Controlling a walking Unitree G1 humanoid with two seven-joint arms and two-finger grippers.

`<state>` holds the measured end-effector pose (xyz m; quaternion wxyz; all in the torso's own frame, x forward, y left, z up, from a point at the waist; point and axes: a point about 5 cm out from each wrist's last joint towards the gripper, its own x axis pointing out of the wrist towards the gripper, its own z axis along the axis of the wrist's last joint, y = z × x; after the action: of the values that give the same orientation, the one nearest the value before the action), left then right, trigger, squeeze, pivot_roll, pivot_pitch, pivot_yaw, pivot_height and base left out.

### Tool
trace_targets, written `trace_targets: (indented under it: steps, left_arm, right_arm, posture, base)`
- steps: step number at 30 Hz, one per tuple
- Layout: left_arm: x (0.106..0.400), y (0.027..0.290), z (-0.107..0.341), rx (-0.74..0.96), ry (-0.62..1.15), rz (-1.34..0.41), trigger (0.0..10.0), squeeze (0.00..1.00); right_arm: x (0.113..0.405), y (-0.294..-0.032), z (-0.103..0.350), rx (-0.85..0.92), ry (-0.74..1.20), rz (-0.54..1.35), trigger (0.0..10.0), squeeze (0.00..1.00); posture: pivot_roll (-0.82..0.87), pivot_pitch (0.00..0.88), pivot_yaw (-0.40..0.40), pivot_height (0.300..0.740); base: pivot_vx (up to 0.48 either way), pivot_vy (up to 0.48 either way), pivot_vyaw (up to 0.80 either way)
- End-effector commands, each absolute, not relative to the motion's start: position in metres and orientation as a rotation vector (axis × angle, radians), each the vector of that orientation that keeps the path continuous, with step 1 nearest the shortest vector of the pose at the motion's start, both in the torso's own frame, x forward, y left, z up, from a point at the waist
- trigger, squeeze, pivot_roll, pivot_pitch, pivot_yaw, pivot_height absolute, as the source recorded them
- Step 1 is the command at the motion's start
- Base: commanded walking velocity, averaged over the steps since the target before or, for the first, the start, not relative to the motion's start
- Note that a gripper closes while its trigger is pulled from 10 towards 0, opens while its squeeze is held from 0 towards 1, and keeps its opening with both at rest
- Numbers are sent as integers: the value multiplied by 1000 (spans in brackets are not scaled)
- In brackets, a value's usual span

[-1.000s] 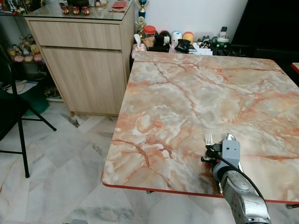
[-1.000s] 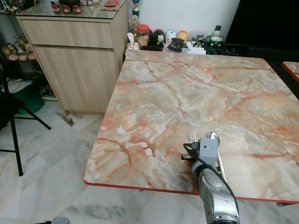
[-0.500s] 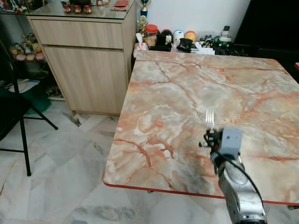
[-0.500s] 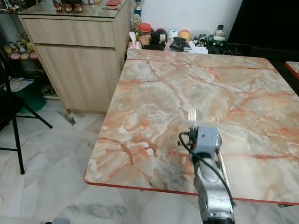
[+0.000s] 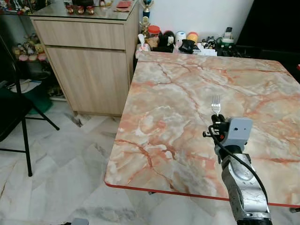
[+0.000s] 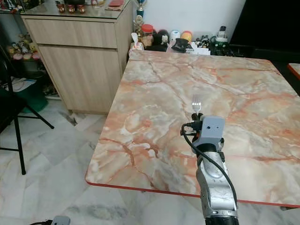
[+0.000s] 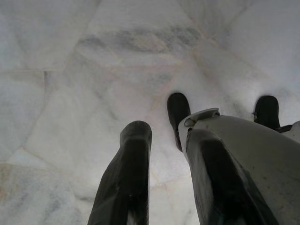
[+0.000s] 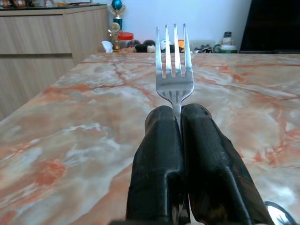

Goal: Setting the table

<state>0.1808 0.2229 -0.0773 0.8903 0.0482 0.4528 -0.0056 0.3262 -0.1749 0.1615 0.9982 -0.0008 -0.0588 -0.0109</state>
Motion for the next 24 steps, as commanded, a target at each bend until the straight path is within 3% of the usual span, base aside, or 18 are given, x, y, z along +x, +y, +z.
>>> trace_targets:
  steps: [1, 15, 24]
  left_arm:
    - [171, 222, -83, 104, 993, -5, 10000, 0]
    - [162, 237, -83, 104, 994, 40, 10000, 0]
    - [166, 236, -81, 99, 968, 43, 10000, 0]
  right_arm:
    - [326, -178, 165, -10, -140, -35, 10000, 0]
    - [320, -181, 173, 13, -197, -47, 10000, 0]
    - [328, -181, 188, 2, -248, -26, 10000, 0]
  posture:
    - [54, 60, -21, 740]
    - [43, 71, -19, 740]
    - [27, 33, -33, 740]
  base:
    - [0, 0, 0]
    - [0, 0, 0]
    - [0, 0, 0]
